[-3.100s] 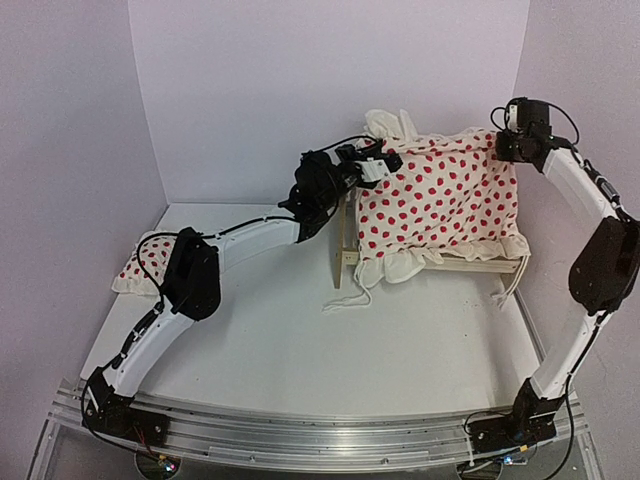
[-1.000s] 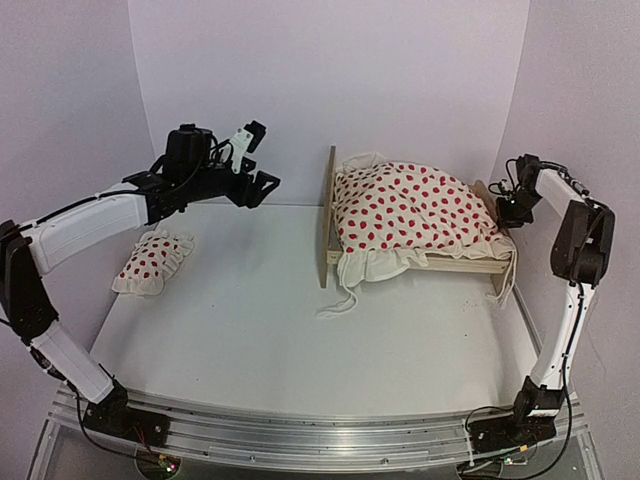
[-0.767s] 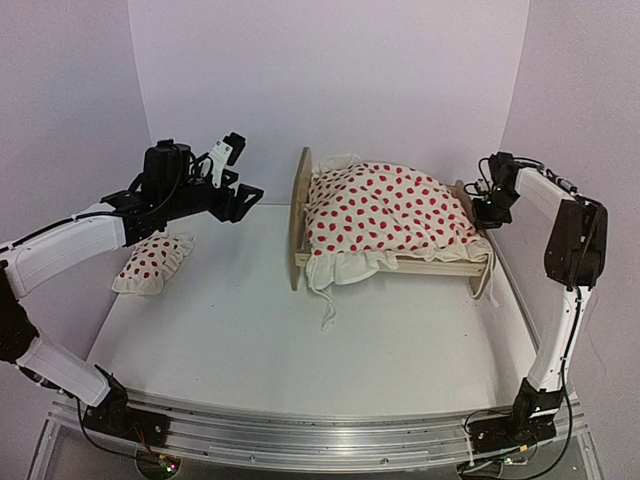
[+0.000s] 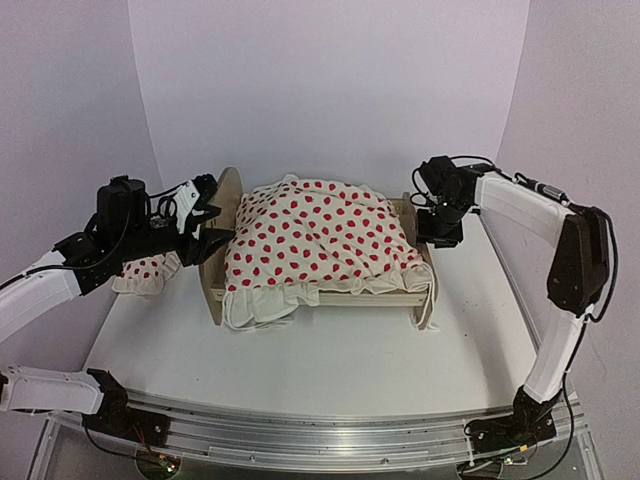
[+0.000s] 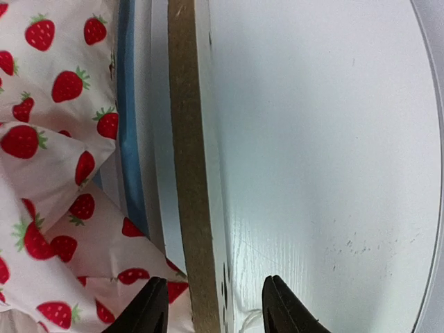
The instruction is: Set up the pet bed
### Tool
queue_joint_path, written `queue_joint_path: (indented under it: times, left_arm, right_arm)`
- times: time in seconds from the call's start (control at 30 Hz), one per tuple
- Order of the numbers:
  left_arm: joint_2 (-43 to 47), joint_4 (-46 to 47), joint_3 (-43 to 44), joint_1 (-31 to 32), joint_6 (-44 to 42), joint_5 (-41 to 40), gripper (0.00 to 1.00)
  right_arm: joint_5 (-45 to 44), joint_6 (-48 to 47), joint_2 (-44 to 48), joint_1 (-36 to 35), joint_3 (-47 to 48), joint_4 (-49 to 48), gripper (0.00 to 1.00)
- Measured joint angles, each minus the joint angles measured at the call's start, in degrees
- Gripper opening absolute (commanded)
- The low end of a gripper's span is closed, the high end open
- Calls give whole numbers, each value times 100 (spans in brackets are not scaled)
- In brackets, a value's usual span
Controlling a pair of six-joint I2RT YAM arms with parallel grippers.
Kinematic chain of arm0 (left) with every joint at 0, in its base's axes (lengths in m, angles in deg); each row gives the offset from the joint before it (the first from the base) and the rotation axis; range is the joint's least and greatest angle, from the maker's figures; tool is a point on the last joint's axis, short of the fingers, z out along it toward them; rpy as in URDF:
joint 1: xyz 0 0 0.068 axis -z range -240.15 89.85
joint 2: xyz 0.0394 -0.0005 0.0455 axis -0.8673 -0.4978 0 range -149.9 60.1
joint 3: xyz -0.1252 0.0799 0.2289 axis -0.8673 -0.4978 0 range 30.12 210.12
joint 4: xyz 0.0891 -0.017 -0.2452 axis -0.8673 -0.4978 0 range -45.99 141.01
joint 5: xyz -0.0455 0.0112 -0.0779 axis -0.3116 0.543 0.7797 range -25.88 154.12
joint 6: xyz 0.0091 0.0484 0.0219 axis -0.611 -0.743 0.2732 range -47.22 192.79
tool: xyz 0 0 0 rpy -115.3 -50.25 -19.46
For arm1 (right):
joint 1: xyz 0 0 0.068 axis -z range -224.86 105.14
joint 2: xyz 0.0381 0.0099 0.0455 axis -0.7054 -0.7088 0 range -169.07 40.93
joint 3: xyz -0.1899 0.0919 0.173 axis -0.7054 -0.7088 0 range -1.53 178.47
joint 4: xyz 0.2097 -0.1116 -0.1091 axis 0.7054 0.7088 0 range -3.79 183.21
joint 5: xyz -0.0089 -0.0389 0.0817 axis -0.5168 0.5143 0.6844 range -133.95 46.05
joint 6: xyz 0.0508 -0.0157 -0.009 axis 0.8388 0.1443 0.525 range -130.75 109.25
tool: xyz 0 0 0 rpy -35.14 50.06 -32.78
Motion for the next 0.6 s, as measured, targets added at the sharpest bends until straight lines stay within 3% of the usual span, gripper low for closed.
queue_joint_path:
  times: [0.1, 0.37, 0.5, 0.6]
  left_arm:
    - [26, -376, -15, 1, -165, 70, 52]
    - [369, -888, -777, 0, -655, 91, 51]
    - [652, -895, -1273, 2, -709, -28, 49]
    - [797, -709, -1674, 0, -647, -380, 44]
  right_arm:
    - [-244, 40, 356, 0, 11, 155, 63]
    - [-755, -37, 1185, -58, 423, 437, 65]
    - [-797, -25, 1140, -686, 768, 344, 65]
    - [-716, -13, 719, -1587, 1209, 153, 61]
